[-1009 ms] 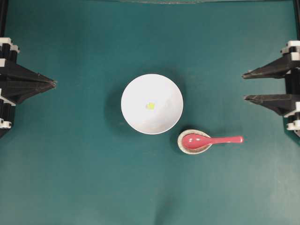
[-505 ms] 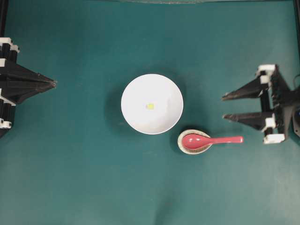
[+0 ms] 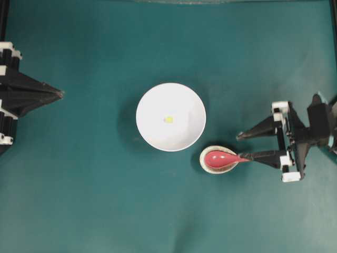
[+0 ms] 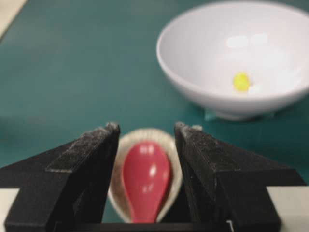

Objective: Scoop the yellow hexagonal prism block from the bowl with a spoon using the right arm.
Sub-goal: 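Move the right gripper toward the red spoon handle on the spoon rest, then close the right gripper on the red spoon handle, then lift the red spoon and carry it over the white bowl, then lower the spoon bowl into the white bowl beside the yellow block, then slide the spoon under the yellow block inside the bowl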

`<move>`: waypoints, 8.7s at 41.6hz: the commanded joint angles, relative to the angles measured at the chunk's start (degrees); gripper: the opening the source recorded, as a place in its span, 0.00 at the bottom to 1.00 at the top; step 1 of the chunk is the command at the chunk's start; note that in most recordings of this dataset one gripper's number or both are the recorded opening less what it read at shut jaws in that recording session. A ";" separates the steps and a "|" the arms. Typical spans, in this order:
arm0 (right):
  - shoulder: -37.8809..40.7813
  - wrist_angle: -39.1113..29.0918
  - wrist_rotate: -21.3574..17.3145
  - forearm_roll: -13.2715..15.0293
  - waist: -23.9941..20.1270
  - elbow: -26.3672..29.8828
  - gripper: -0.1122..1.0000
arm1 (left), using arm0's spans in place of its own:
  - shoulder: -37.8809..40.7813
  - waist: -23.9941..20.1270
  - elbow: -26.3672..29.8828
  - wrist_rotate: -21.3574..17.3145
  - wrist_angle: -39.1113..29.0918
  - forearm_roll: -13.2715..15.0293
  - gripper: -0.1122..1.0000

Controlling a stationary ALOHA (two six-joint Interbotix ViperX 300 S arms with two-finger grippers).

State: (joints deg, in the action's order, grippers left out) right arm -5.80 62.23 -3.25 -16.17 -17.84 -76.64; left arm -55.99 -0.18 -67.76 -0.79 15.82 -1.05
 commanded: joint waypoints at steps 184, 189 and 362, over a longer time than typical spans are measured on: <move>8.00 1.67 0.79 -14.94 -11.95 1.05 0.30 | 0.79 0.00 1.23 -0.09 -1.05 -0.18 0.10; 3.08 -1.67 0.97 -14.94 -11.87 1.32 0.30 | 0.79 0.00 1.23 -0.09 -0.97 -0.09 0.10; 0.53 -105.73 -3.96 5.19 25.58 57.22 0.30 | 0.44 -0.88 1.05 0.18 -1.14 -0.18 0.10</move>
State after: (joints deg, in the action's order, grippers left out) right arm -3.52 -42.98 -7.21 -11.43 7.82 -19.60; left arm -55.81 -0.97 -67.76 -0.70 14.41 -1.05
